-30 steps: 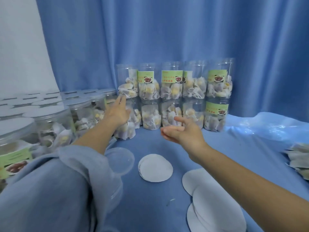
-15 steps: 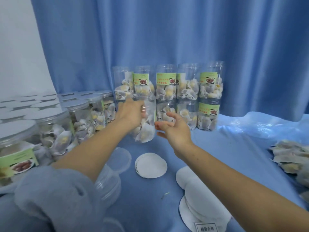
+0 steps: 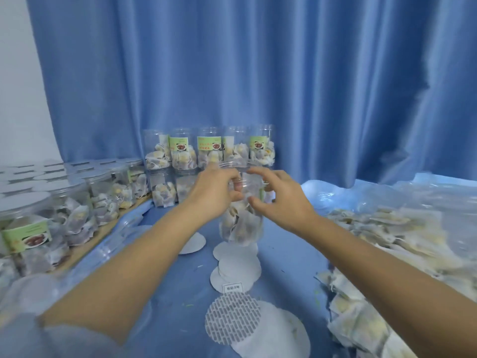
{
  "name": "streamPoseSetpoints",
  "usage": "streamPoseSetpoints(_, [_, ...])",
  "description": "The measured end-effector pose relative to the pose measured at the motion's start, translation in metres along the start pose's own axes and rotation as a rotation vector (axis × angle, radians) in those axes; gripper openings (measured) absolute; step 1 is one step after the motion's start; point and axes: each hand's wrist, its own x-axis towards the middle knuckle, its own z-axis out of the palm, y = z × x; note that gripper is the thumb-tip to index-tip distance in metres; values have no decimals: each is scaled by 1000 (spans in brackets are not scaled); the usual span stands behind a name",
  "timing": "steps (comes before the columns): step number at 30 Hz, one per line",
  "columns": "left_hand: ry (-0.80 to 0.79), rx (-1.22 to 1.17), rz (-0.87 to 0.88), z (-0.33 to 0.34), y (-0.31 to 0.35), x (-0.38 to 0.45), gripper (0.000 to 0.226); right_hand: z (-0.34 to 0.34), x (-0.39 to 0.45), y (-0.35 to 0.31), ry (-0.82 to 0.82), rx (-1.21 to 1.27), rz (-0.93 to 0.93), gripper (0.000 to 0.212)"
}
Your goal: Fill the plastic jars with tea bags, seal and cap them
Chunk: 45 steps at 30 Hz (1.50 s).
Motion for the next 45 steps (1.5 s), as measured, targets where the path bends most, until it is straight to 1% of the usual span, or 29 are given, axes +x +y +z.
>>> streamPoseSetpoints(3, [34, -165, -47, 27, 21, -31, 15, -23, -35, 9, -35, 0, 21, 44])
streamPoseSetpoints(7, [113, -238, -88, 67, 44, -66, 13, -35, -78, 25, -51, -53, 77, 39])
streamPoseSetpoints(10, [170, -256, -77, 89, 58, -85, 16, -34, -103, 36, -48, -39, 124, 44])
streamPoseSetpoints(13, [226, -267, -62, 104, 66, -95, 24, -32, -121, 45, -22, -6, 140, 56])
streamPoseSetpoints(16, [271, -258, -63, 112, 67, -98, 40, -34, -133, 50, -93, 146, 120, 71])
streamPoseSetpoints(18, [259, -289, -111, 123, 64, -100, 65, -33, -139, 56, -146, 208, 141, 80])
streamPoseSetpoints(20, [177, -298, -207, 138, 58, -106, 91, -32, -141, 63, -190, 231, 196, 88])
streamPoseSetpoints(21, [128, -296, -254, 146, 54, -110, 98, -32, -140, 65, -222, 246, 223, 90])
streamPoseSetpoints(23, [54, -319, -325, 159, 44, -117, 98, -35, -135, 64, -290, 247, 249, 91])
streamPoseSetpoints(24, [33, -344, -341, 163, 39, -119, 94, -38, -131, 63, -309, 204, 260, 88])
streamPoseSetpoints(25, [24, -375, -345, 166, 35, -120, 90, -43, -127, 62, -310, 97, 261, 81])
streamPoseSetpoints(26, [27, -404, -342, 168, 31, -121, 86, -48, -123, 61, -303, -89, 256, 72])
streamPoseSetpoints(28, [44, -426, -329, 169, 25, -121, 81, -53, -118, 62, -280, -565, 272, 56])
streamPoseSetpoints(30, [56, -416, -318, 170, 24, -121, 80, -50, -117, 60, -328, -927, 385, 48])
streamPoseSetpoints(32, [63, -409, -310, 171, 23, -122, 80, -41, -116, 58, -357, -1081, 534, 45])
streamPoseSetpoints(34, [72, -413, -302, 172, 21, -121, 80, -33, -114, 61, -367, -1120, 668, 47])
streamPoseSetpoints(36, [80, -430, -304, 173, 20, -120, 80, -29, -111, 66, -363, -1089, 745, 48])
streamPoseSetpoints(37, [82, -442, -307, 174, 19, -120, 80, -28, -112, 66, -352, -1062, 754, 48])
streamPoseSetpoints(38, [85, -454, -309, 174, 18, -119, 81, -27, -113, 65, -341, -1049, 726, 45])
streamPoseSetpoints(40, [95, -466, -310, 175, 18, -119, 80, -24, -116, 60, -269, -1015, 572, 39])
streamPoseSetpoints(41, [100, -468, -308, 175, 17, -118, 80, -22, -117, 56, -230, -945, 495, 36])
streamPoseSetpoints(42, [101, -470, -306, 175, 17, -118, 80, -21, -116, 52, -187, -822, 450, 34])
streamPoseSetpoints(44, [97, -471, -300, 175, 16, -118, 81, -23, -112, 43, -79, -506, 435, 32])
streamPoseSetpoints(45, [95, -470, -295, 174, 15, -118, 81, -27, -108, 39, -13, -389, 420, 30])
